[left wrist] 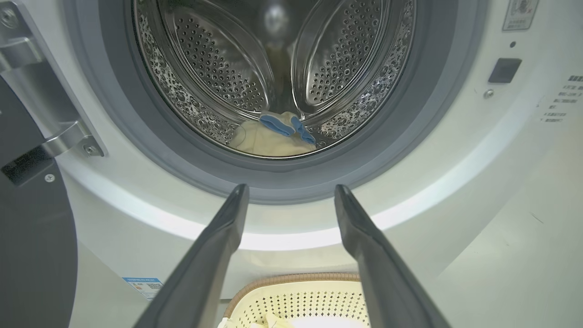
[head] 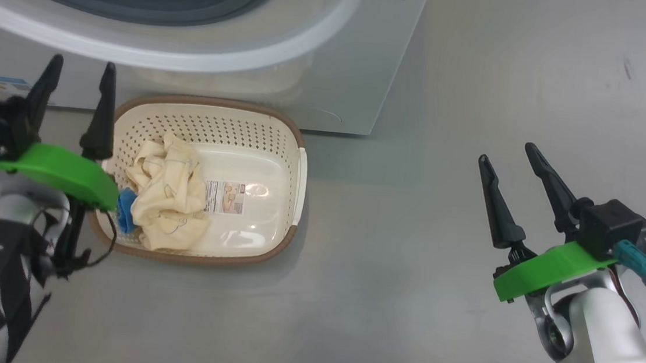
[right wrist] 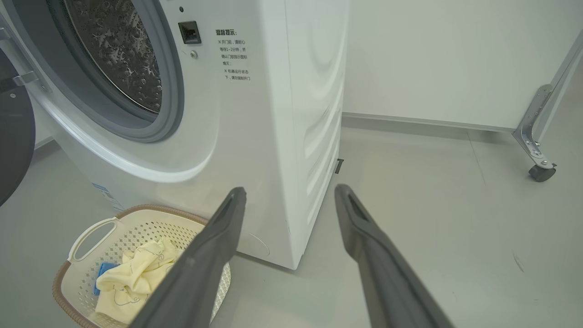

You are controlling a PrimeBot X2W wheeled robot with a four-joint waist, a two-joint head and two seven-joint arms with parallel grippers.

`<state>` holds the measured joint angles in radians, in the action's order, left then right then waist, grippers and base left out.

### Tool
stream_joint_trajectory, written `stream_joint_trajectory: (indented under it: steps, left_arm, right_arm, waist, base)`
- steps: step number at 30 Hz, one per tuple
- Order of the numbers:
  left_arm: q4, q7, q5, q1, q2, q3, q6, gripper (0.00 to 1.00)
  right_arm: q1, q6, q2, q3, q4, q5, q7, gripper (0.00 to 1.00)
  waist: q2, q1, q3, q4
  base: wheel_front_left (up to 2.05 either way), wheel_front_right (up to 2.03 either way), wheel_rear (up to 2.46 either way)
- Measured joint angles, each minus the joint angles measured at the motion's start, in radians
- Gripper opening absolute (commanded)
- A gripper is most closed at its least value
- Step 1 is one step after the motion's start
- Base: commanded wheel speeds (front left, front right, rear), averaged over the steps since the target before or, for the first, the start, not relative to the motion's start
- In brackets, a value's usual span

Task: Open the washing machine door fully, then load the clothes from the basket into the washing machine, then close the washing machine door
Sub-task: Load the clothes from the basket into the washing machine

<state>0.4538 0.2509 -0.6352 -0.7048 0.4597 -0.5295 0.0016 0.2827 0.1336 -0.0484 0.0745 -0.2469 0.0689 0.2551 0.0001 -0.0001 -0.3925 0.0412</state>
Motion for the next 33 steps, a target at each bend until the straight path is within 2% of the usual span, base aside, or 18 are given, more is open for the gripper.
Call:
stream_joint_trajectory:
  steps: [6, 11, 20, 33]
  left_arm:
    - [-0.108, 0.0, 0.038, 0.157, -0.025, 0.048, 0.049, 1.0]
    - [-0.17, 0.0, 0.083, 0.251, -0.059, 0.085, 0.07, 1.0]
    - [-0.217, 0.0, 0.178, 0.354, -0.12, 0.153, 0.068, 1.0]
    - [-0.212, 0.0, 0.285, 0.41, -0.202, 0.236, 0.015, 1.0]
  right_arm:
    - [-0.014, 0.0, 0.0, 0.004, -0.008, 0.0, 0.0, 1.0]
    - [-0.02, 0.0, 0.0, 0.006, -0.013, 0.0, 0.0, 1.0]
    - [-0.038, 0.0, 0.0, 0.009, -0.016, 0.0, 0.0, 1.0]
    - [-0.053, 0.0, 0.0, 0.008, -0.018, 0.011, 0.0, 1.0]
  waist:
    - [0.0, 0.0, 0.039, -0.012]
    - [0.0, 0.0, 0.067, -0.013]
    - [-0.0001, 0.0, 0.08, -0.007]
    - [-0.0001, 0.0001, 0.1, 0.006]
  base:
    - [0.0, 0.0, 0.0]
    - [0.0, 0.0, 0.0]
    - [0.0, 0.0, 0.0]
    - [0.0, 0.0, 0.0]
